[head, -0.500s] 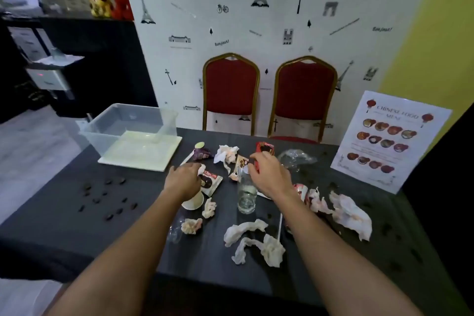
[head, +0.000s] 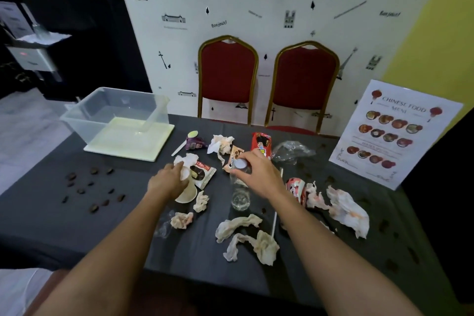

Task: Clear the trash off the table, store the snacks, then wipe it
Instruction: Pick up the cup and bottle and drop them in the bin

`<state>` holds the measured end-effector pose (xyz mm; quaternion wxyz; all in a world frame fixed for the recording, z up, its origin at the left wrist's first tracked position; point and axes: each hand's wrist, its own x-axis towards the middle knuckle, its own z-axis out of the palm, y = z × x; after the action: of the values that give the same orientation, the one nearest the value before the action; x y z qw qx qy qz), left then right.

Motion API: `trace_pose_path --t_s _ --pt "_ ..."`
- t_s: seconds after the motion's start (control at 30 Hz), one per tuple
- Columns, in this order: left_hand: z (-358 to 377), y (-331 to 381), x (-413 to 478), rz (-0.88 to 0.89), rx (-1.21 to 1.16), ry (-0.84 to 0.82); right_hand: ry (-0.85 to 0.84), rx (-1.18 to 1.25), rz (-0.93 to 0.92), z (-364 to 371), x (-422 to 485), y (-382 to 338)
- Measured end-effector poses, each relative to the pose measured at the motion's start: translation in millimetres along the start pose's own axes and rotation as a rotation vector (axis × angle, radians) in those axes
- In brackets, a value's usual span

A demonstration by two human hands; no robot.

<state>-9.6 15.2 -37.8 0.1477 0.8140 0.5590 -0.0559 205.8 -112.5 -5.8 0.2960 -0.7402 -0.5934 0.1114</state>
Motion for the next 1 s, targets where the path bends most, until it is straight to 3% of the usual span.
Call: trace_pose_path --t_s 0.13,0.27,0.53,0.8,1.0 --pt "-12 -13 2 -0.005 -0.101 0.096 0.061 -0.017 -0.060 -7 25 -19" --pt "-43 -54 6 -0.024 -0.213 0.230 0.164 0.124 -0.021 -5 62 -67" --pt "-84 -222 -22 -0.193 -0.410 0.533 0.117 0.537 -0.173 64 137 -228" --pt "-53 -425 -146 -0.823 -0.667 0.886 -0.182 0.718 -0.337 217 136 -428" --pt "16 -507 -257 -1.309 -0.887 0.830 -0.565 0.613 -0.447 341 69 -513"
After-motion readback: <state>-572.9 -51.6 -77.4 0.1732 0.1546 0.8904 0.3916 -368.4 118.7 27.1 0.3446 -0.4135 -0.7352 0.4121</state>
